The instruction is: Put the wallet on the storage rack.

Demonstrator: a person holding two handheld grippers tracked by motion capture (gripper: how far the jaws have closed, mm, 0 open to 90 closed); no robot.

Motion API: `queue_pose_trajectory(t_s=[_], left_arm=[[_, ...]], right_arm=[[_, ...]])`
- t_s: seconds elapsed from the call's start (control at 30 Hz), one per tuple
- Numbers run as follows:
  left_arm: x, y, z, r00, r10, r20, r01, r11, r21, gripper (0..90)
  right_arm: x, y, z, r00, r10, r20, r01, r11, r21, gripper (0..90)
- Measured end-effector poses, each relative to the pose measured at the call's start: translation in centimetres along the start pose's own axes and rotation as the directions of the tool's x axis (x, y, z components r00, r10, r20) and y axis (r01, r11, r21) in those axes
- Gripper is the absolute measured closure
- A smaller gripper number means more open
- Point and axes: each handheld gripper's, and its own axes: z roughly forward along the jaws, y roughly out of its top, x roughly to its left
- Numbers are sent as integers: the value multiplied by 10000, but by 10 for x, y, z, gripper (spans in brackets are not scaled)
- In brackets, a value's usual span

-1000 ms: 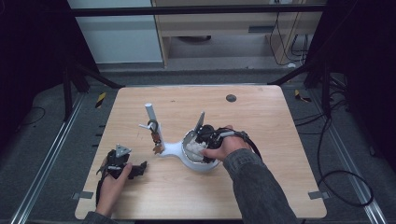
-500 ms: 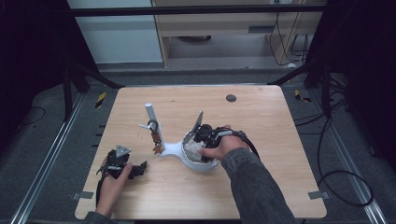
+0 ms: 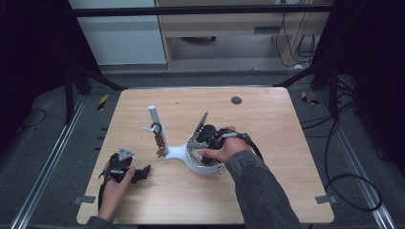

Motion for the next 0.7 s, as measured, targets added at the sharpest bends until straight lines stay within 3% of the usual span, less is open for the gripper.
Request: queue_pose_trajectory(t_s=[0.5, 0.7], left_arm=[[0, 0, 0, 10000, -3, 0, 3, 10000, -2, 12], [0, 0, 0, 10000, -3, -2, 3, 10000, -22, 12]], right_arm=[[2, -3, -5, 9999, 5, -131, -9, 9996, -283, 182], [1, -11, -8, 9993, 281, -237, -293, 9981, -548, 170]])
